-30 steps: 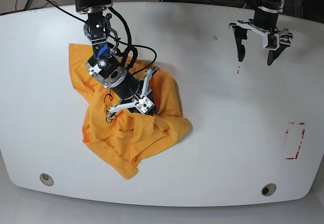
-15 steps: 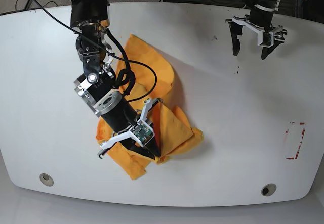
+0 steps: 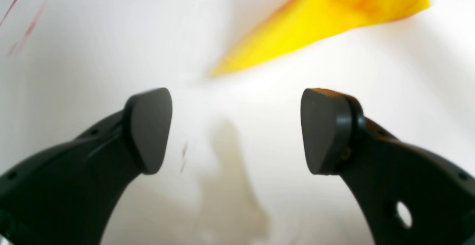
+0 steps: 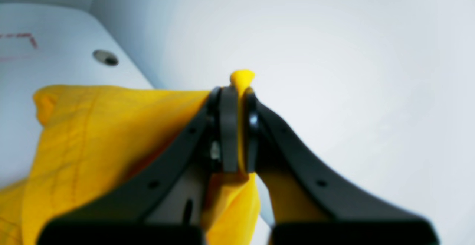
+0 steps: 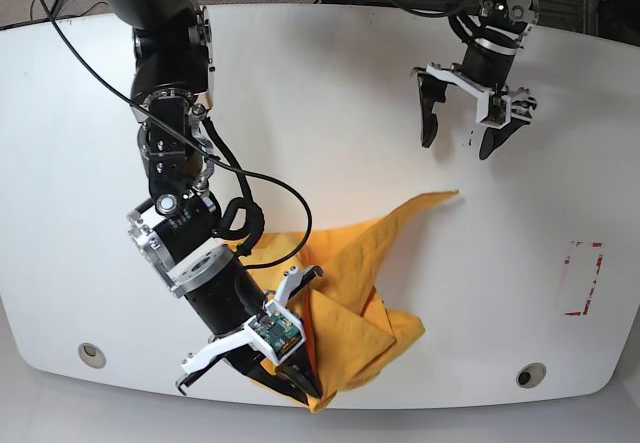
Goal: Layout the t-shirt on the table in an organized manner, then fold the t-shirt properly
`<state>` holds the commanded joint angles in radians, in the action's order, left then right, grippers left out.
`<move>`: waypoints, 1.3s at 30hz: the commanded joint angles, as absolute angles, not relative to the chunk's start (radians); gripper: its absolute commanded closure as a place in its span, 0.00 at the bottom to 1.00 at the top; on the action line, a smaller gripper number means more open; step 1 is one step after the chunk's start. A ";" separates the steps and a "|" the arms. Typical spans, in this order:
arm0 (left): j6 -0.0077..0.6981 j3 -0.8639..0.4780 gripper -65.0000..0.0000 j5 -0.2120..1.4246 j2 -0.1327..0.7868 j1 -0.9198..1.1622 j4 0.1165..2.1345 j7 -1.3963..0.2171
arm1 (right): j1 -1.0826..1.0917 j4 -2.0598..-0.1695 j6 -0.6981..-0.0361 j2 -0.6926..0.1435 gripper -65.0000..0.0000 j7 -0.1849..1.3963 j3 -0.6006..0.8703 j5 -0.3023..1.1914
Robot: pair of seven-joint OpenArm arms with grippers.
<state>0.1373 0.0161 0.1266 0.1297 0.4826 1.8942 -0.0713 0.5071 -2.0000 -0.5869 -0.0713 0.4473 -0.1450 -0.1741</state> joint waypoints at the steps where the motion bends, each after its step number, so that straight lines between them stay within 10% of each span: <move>1: 0.134 0.028 0.21 0.127 0.127 0.452 1.894 -0.110 | 0.518 -2.000 -0.590 -0.071 1.00 0.466 -0.147 -0.173; 39: 0.134 0.226 0.21 0.134 0.064 -0.027 1.452 -0.156 | 0.521 -2.018 -0.590 -0.041 1.00 0.547 -0.223 -0.173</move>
